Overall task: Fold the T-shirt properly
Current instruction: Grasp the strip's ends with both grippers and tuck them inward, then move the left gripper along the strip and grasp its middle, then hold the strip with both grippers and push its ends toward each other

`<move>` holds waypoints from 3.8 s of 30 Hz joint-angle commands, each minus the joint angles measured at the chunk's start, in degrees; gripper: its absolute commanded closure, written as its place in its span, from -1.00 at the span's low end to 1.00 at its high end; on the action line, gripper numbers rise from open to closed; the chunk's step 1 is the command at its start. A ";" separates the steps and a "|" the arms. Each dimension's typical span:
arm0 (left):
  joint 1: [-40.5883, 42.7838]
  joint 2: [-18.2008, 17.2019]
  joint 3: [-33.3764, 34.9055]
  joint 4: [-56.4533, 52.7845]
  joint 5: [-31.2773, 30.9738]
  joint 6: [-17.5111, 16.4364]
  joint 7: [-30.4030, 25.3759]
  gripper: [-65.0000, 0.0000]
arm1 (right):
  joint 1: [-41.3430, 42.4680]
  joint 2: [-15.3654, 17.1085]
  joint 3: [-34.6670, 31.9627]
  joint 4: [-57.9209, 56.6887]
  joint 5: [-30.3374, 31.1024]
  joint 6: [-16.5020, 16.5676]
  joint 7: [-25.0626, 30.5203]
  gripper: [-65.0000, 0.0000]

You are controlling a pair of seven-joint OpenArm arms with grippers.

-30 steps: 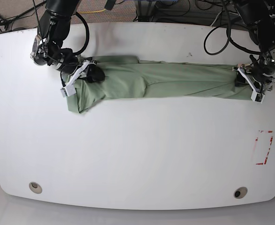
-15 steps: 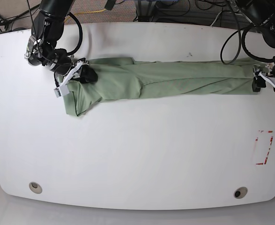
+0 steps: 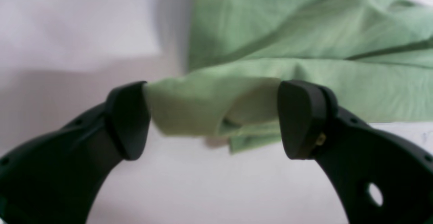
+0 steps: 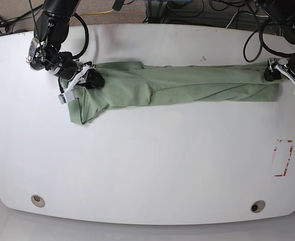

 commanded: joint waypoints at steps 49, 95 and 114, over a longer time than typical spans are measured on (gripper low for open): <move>-3.17 17.95 36.23 27.18 -3.27 -0.06 5.76 1.00 | 0.21 -0.78 0.27 1.71 0.07 -0.05 0.65 0.44; -7.13 12.15 40.01 25.69 -9.07 -0.06 9.01 -0.13 | 1.97 -0.70 0.36 4.61 0.51 -0.05 0.38 0.44; -0.01 7.40 39.48 8.37 4.56 -0.06 -14.11 0.94 | 9.18 2.91 20.49 -3.30 0.42 -0.05 -7.00 -0.50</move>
